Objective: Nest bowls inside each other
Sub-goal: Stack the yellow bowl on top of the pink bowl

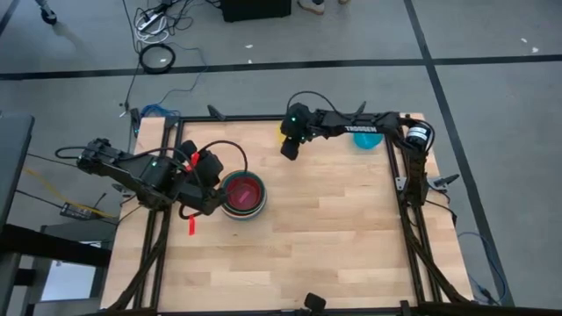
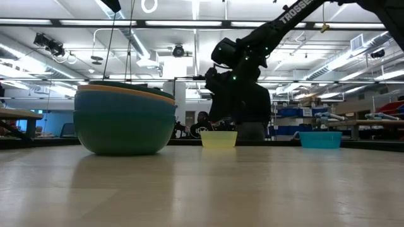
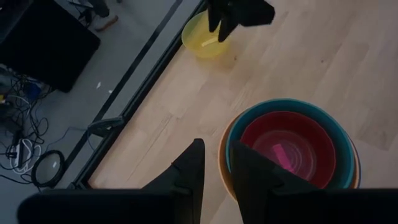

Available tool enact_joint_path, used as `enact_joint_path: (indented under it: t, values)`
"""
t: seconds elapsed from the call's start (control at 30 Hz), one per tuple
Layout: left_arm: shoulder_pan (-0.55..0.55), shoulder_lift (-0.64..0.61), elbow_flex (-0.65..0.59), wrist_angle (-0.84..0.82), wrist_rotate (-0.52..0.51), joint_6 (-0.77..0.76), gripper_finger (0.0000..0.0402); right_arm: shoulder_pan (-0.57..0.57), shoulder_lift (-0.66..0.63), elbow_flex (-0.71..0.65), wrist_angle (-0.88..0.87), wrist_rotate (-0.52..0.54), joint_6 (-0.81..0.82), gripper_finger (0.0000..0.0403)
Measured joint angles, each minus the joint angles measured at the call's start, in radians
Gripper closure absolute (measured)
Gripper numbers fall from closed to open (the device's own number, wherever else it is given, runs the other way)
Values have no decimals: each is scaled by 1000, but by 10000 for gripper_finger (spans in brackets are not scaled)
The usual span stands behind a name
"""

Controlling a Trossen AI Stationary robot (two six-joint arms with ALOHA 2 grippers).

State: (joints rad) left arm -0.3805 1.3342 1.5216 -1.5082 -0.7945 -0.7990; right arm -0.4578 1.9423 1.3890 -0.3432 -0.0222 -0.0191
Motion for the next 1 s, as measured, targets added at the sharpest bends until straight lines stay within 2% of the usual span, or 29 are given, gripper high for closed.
enact_joint_path:
  t: [0.13,0.37,0.63,1.0]
  values:
    - [0,0,0,0,-6,-3,320,15,36,0,14,21,-10,245]
    - [0,0,0,-1,-9,-7,320,28,115,-2,13,139,-45,247]
    - [0,0,0,-6,-10,-13,320,30,132,-2,7,136,-41,259]
    - [0,0,0,-10,-12,-14,320,73,50,-1,7,124,-45,288]
